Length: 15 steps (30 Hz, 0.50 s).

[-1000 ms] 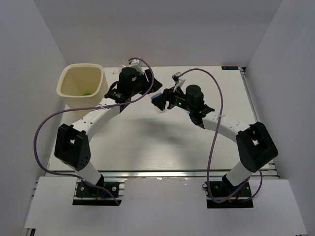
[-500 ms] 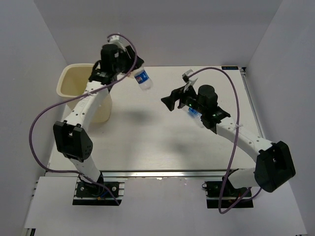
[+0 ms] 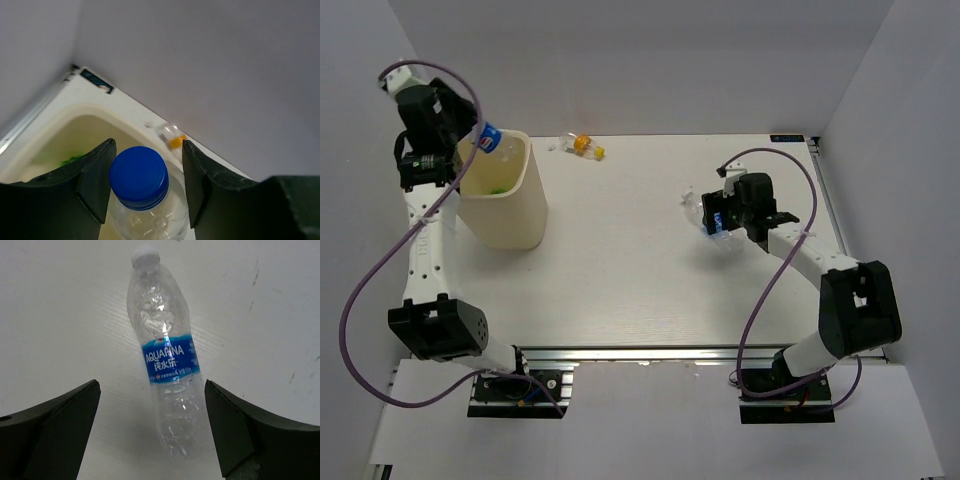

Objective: Put the plastic bottles in the bin

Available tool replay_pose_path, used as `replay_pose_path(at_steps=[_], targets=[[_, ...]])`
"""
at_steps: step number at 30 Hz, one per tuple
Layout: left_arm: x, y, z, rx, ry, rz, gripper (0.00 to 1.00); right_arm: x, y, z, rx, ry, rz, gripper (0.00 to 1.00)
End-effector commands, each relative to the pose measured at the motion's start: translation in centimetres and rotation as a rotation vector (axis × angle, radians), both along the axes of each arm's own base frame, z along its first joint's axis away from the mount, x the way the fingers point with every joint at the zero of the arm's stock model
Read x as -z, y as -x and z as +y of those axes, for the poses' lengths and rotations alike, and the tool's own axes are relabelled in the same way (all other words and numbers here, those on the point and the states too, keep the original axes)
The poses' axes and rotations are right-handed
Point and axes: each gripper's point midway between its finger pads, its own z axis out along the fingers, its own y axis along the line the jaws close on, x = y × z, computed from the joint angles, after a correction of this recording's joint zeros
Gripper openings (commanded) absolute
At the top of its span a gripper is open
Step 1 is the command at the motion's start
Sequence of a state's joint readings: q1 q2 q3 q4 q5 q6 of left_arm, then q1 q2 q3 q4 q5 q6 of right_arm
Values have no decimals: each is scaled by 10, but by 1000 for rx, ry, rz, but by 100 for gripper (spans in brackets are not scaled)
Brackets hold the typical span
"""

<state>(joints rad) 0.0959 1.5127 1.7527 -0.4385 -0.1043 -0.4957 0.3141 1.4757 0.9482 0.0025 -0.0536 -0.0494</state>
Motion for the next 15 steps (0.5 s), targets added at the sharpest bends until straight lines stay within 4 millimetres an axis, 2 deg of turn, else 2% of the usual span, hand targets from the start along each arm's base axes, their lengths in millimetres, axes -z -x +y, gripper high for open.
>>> replay_pose_path(at_steps=[1, 2, 4, 5, 6, 7, 11, 13, 14, 15], targets=[[23, 17, 42, -119, 41, 57, 0, 11, -3, -6, -41, 95, 12, 89], [26, 19, 54, -151, 42, 56, 4, 19, -4, -7, -42, 107, 31, 89], [28, 16, 61, -153, 25, 60, 30, 24, -7, -8, -35, 116, 41, 89], [20, 16, 63, -146, 15, 54, 46, 34, -7, -9, -29, 129, 65, 89], [20, 15, 64, -143, 11, 64, 65, 38, -7, -11, -21, 135, 81, 89], [25, 10, 65, -139, 7, 88, 98, 44, -6, -11, -17, 140, 104, 89], [18, 7, 58, -91, -1, 74, 98, 66, -5, -26, 67, 195, 184, 89], [8, 9, 54, -67, -11, 47, 98, 70, -6, -30, 87, 205, 180, 89], [-6, 11, 51, -51, -24, 2, 98, 72, -4, -32, 92, 211, 183, 89], [-11, 13, 48, -37, -31, -18, 98, 74, -4, -33, 96, 213, 183, 89]])
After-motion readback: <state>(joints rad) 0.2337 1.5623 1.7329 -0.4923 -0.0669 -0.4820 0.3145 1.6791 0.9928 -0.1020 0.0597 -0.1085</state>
